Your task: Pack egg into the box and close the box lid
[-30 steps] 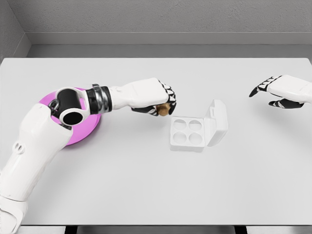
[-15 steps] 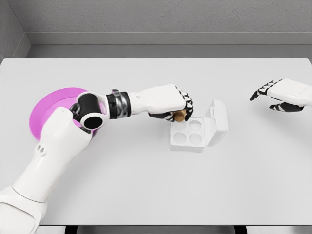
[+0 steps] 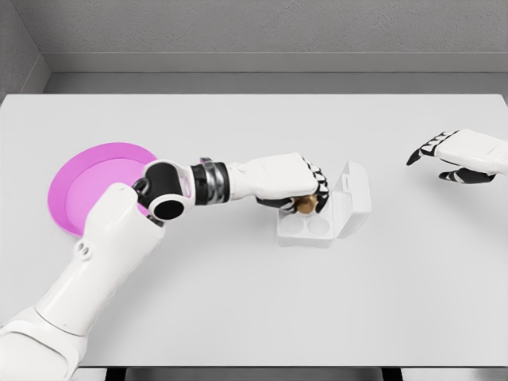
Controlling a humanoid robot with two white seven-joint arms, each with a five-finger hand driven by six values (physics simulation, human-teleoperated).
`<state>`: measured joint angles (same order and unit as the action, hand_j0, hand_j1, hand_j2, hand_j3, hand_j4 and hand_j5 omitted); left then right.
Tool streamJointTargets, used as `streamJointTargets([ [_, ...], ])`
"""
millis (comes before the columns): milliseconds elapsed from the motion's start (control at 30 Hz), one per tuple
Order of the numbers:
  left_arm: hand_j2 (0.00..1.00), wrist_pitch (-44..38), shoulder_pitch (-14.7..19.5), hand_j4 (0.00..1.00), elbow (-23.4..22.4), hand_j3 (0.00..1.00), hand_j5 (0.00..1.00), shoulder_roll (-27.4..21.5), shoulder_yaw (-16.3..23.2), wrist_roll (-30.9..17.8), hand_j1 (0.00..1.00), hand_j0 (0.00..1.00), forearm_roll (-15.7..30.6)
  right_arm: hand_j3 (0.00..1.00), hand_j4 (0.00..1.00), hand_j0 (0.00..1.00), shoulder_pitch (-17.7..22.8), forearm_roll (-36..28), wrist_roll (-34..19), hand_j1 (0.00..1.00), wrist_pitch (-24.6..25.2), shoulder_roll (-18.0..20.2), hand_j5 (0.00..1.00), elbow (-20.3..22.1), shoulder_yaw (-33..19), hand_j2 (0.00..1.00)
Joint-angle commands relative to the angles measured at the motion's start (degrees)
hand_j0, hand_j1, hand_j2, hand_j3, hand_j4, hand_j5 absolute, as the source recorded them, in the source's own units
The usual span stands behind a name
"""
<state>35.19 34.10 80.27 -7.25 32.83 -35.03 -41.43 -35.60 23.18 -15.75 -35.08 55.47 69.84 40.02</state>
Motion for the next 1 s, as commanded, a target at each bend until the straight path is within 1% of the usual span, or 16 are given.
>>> streamJointTargets([
  [0,0.42,-0.2,0.0,0.42,-0.8,0.42,0.42,0.5,0.2,0.0,0.42,0.42,0.2,0.70,0.70,0.70,0.0,-0.3,0.0,0.70,0.1,0.1,0.70,0.1,0.0,0.70],
  [33,0.42,-0.2,0.1,0.42,-1.6,0.42,0.42,0.6,0.2,0.0,0.42,0.42,0.2,0.70,0.70,0.70,0.1,-0.3,0.0,0.70,0.1,0.1,0.70,0.1,0.0,0.70],
  [133,0.42,-0.2,0.1,0.42,-1.9,0.42,0.42,1.2,0.2,0.0,0.42,0.42,0.1,0.70,0.70,0.70,0.1,-0.3,0.0,0.70,0.1,0.1,0.70,0.1,0.0,0.70],
  [167,0.44,-0.2,0.1,0.44,-1.9,0.44,0.44,1.3,0.2,0.0,0.44,0.44,0.1,0.70,0.70,0.70,0.1,-0.3,0.0,0.70,0.1,0.1,0.70,0.1,0.0,0.70],
  [267,0.55,-0.2,0.1,0.55,-1.8,0.55,0.55,1.2,0.0,0.0,0.55,0.55,0.1,0.70,0.70,0.70,0.0,-0.3,0.0,0.70,0.1,0.1,0.70,0.1,-0.1,0.70],
  [433,0.64,-0.2,0.0,0.64,-1.4,0.64,0.64,1.1,-0.1,0.0,0.64,0.64,0.1,0.70,0.70,0.70,0.1,-0.3,0.0,0.70,0.1,0.0,0.70,0.1,-0.1,0.70],
  [533,0.66,-0.2,0.0,0.66,-1.3,0.66,0.66,1.1,-0.3,0.0,0.66,0.66,0.2,0.70,0.70,0.70,0.1,-0.3,0.1,0.70,0.1,0.0,0.70,0.1,-0.1,0.70],
  [900,0.66,-0.2,0.0,0.66,-1.1,0.66,0.66,0.9,-0.4,0.0,0.66,0.66,0.4,0.70,0.70,0.70,0.0,-0.3,0.0,0.70,0.1,0.0,0.70,0.1,-0.1,0.70],
  [967,0.69,-0.2,0.0,0.69,-0.9,0.69,0.69,0.7,-0.4,0.0,0.69,0.69,0.7,0.70,0.70,0.70,0.0,-0.3,0.0,0.70,0.1,0.0,0.70,0.1,-0.1,0.70],
])
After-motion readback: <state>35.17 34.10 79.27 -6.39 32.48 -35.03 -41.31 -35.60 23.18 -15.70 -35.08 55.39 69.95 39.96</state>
